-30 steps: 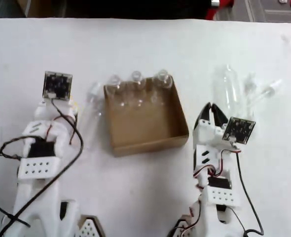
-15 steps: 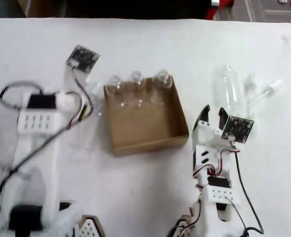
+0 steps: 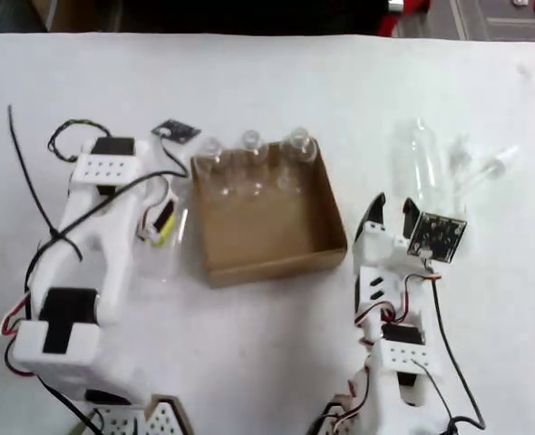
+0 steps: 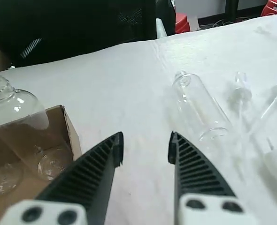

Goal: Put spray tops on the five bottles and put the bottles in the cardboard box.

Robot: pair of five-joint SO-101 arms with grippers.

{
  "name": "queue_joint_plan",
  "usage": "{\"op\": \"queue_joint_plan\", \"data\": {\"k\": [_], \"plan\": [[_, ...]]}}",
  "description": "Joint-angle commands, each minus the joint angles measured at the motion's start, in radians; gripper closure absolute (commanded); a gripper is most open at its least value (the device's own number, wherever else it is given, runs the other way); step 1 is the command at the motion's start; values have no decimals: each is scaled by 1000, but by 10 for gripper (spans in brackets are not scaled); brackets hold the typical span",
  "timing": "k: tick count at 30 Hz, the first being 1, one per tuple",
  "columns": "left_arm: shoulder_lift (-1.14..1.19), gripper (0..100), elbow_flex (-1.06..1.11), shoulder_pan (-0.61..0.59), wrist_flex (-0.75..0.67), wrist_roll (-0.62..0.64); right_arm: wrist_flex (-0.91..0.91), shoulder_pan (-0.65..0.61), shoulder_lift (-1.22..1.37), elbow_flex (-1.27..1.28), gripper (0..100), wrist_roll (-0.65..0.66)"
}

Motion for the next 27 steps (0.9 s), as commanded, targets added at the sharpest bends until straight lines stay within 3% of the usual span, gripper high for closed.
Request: {"op": "queue_joint_plan", "data": {"k": [1, 6, 8, 14, 18, 27], "plan": [[-93, 850, -12, 13, -18, 52, 2, 13, 8, -35, 854, -8], [-179, 849, -34, 15, 21, 72, 2, 13, 8, -35, 854, -8], [-196, 844, -41, 15, 23, 152, 2, 13, 8, -35, 854, -8], [-154, 691, -41, 15, 15, 339, 2, 12, 8, -35, 854, -8], [-65, 680, -58, 42, -3, 359, 4, 12, 8, -35, 854, -6], [136, 710, -135, 38, -41, 351, 27, -61, 10, -18, 857, 230]]}}
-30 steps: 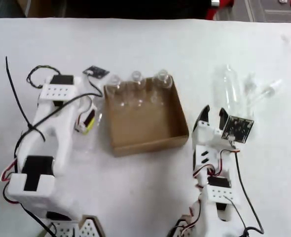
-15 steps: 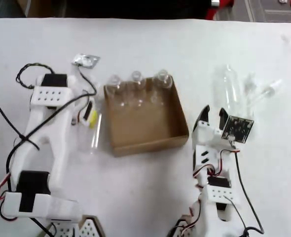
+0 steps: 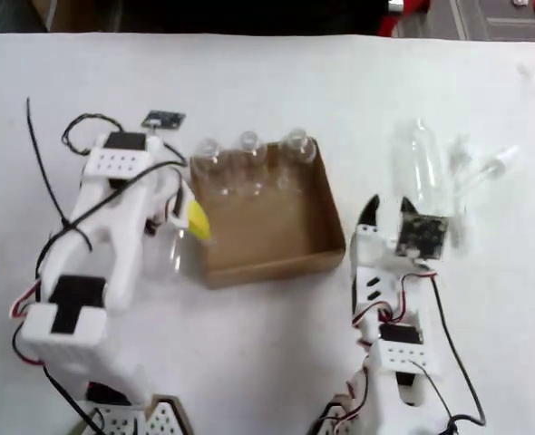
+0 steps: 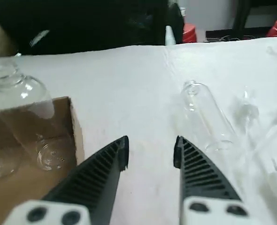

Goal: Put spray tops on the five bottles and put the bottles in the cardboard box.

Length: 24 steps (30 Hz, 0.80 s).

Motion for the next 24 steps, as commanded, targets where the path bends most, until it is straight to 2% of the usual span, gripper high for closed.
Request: {"op": "queue_joint_plan", "data": {"k": [1, 6, 15, 19, 24], "plan": [[30, 720, -55, 5, -11, 2, 10, -22, 10, -18, 857, 69], [31, 728, -60, -5, 32, -66, 5, -19, 10, -18, 857, 69], [-59, 727, -87, 4, 58, -77, 7, -19, 10, -18, 857, 71], [-147, 701, -89, -7, 138, -106, 8, -19, 10, -18, 857, 74], [-283, 691, -83, -77, 190, -138, 8, -21, 10, -18, 857, 75]]}}
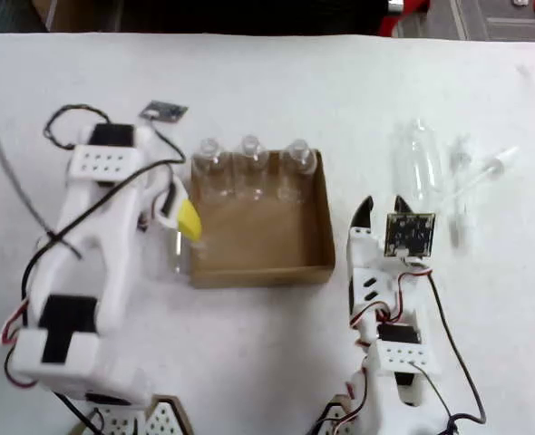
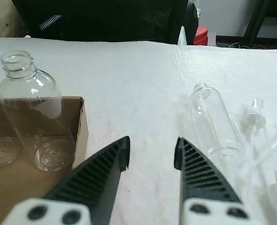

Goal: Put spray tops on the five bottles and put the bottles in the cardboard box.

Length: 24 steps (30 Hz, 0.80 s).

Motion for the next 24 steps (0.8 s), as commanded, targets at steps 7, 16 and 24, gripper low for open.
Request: {"op": "queue_joint_plan", "data": {"k": [7, 16, 24], "plan": [[-67, 691, -43, -99, -44, -12, 2, -12, 10, -18, 857, 21], [96, 691, -51, -108, -167, 48, 2, -12, 10, -18, 856, 23], [182, 691, -51, -93, -216, 48, 2, -12, 10, -18, 855, 23]]}}
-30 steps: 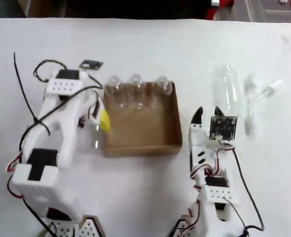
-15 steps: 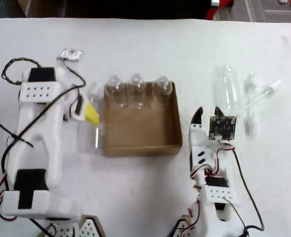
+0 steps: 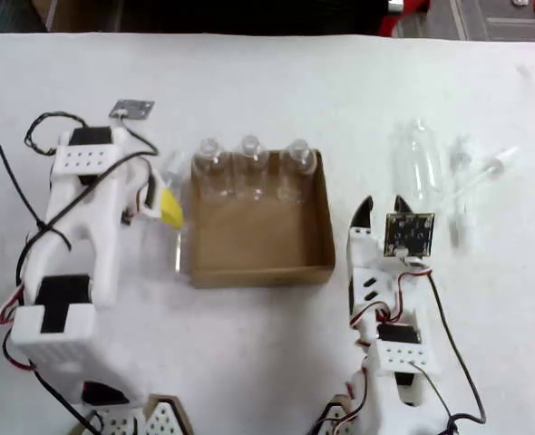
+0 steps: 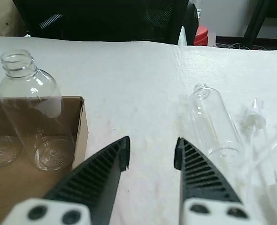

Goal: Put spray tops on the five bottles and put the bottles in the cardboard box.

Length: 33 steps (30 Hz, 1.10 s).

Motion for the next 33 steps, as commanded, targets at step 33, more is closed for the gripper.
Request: {"op": "queue_joint_plan", "data": {"k": [33], "plan": [[229, 728, -615, 25, 184, 44, 2, -10, 10, -18, 854, 17]]}}
